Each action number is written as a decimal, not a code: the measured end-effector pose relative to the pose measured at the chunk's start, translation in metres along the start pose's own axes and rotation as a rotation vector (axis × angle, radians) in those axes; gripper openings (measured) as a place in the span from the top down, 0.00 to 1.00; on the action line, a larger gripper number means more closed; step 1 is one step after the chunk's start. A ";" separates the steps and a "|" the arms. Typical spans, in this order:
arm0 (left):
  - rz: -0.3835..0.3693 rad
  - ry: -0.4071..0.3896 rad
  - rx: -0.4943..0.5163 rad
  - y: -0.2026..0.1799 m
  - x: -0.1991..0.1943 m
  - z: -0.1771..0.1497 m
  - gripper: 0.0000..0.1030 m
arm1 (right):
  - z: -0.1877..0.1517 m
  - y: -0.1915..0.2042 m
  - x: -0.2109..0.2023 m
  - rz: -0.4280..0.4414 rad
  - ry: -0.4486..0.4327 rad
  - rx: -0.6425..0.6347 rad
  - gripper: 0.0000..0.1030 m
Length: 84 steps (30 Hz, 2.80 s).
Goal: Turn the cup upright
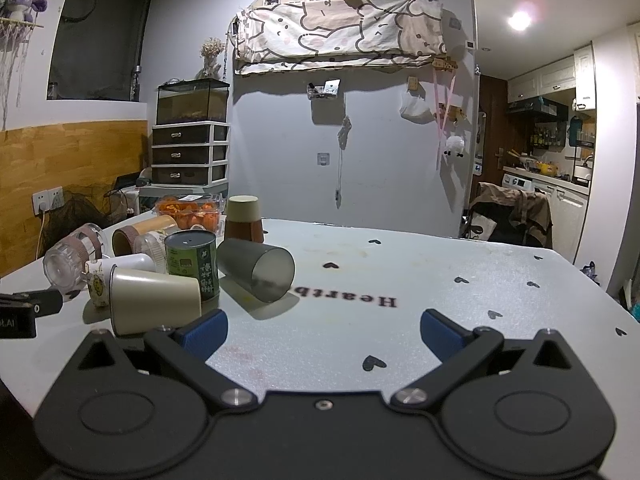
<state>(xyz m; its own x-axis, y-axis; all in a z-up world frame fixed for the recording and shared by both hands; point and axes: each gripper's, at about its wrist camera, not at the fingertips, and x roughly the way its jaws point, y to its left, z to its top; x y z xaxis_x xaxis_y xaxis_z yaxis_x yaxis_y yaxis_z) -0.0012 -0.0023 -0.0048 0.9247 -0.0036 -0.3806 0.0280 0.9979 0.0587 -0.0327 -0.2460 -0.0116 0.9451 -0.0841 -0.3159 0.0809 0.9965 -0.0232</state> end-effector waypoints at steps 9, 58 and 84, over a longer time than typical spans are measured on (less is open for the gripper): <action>-0.002 0.002 0.003 -0.001 0.004 0.003 0.00 | 0.000 0.001 0.001 0.001 -0.001 -0.002 0.00; -0.272 -0.033 0.017 0.011 0.052 0.029 0.00 | -0.004 0.000 0.002 0.012 0.001 0.018 0.00; -0.411 0.280 0.807 -0.046 0.146 0.036 0.20 | -0.012 -0.016 0.002 0.055 -0.011 0.061 0.00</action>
<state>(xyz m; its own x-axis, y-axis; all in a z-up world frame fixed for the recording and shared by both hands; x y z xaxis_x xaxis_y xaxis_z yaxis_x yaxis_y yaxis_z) 0.1467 -0.0515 -0.0296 0.6619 -0.2247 -0.7151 0.6824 0.5753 0.4509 -0.0362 -0.2624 -0.0234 0.9521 -0.0294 -0.3045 0.0475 0.9975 0.0521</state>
